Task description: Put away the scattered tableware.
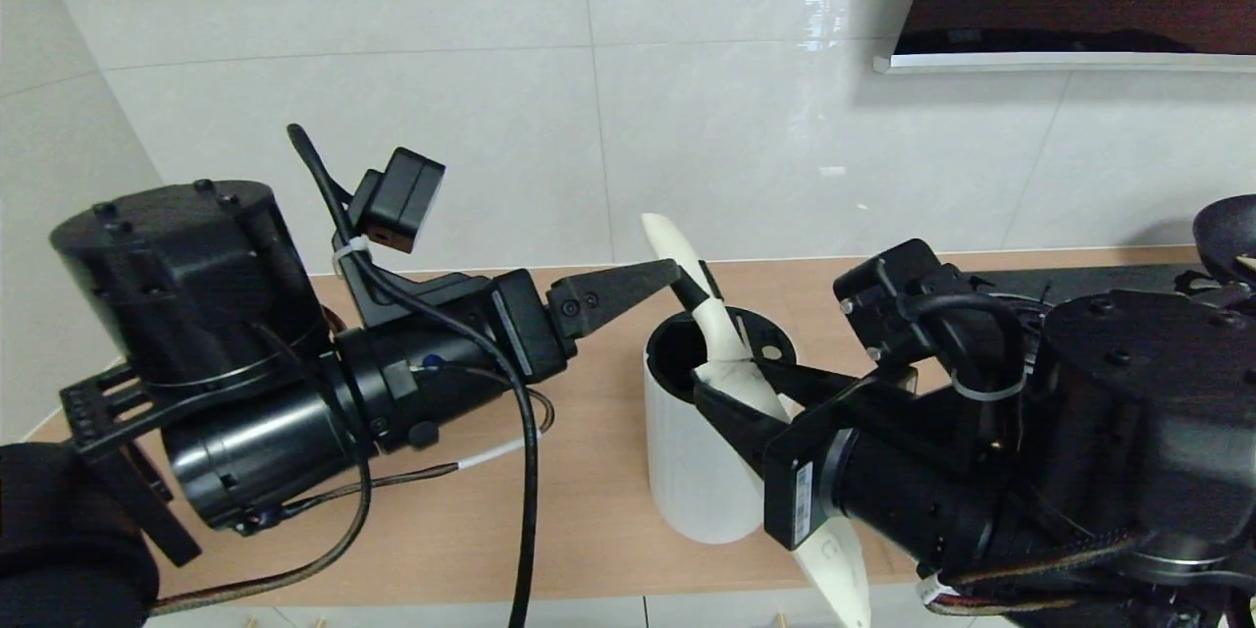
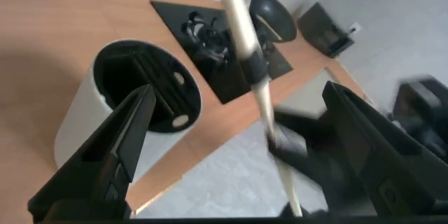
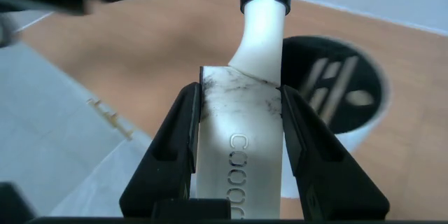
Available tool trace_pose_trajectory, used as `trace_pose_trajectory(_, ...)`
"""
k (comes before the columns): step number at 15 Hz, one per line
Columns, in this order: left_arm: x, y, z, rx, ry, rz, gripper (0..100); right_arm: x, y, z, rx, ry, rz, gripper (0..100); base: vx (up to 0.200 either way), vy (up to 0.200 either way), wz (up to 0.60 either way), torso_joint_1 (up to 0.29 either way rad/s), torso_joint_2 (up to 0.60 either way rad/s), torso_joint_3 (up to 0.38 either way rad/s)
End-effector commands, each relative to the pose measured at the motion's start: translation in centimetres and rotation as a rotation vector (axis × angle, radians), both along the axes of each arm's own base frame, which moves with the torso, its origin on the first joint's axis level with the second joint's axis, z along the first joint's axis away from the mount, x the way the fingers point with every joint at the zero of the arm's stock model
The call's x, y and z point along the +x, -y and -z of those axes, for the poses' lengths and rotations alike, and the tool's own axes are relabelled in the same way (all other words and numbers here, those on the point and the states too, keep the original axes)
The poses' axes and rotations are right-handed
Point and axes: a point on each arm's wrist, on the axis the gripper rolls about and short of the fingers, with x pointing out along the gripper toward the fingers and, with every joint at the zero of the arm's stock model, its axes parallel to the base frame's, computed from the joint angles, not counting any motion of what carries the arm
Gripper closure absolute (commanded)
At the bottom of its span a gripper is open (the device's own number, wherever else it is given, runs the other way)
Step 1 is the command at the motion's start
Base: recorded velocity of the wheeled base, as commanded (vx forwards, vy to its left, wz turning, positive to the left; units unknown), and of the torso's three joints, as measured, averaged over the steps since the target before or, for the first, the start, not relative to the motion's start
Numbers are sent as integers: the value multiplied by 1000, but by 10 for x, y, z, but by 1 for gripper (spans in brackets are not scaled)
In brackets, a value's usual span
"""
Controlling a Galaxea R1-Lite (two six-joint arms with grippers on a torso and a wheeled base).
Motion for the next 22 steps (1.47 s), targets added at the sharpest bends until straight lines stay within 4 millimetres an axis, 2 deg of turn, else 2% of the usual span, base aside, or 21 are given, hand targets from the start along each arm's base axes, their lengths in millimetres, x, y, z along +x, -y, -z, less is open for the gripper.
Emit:
trace_pose_trajectory(1,4,13,17,19,-23,27,0,-5,-7,4,-9,-6,-28,100,0,0,0,0,0,0)
trace_pose_trajectory(3,7,21,27,22,-26,32,0,-5,-11,9,-23,-14,-35,100,0,0,0,0,0,0)
trace_pose_trajectory(6,4,26,28,10,-8,32,0,-4,-17,13,-15,-9,-39,100,0,0,0,0,0,0)
trace_pose_trajectory(17,4,27,25,-9,26,2,0,-5,-18,18,-16,-4,-43,100,0,0,0,0,0,0)
trace_pose_trajectory(22,7,30,32,10,9,4,0,-5,-18,18,-16,-4,-43,100,0,0,0,0,0,0)
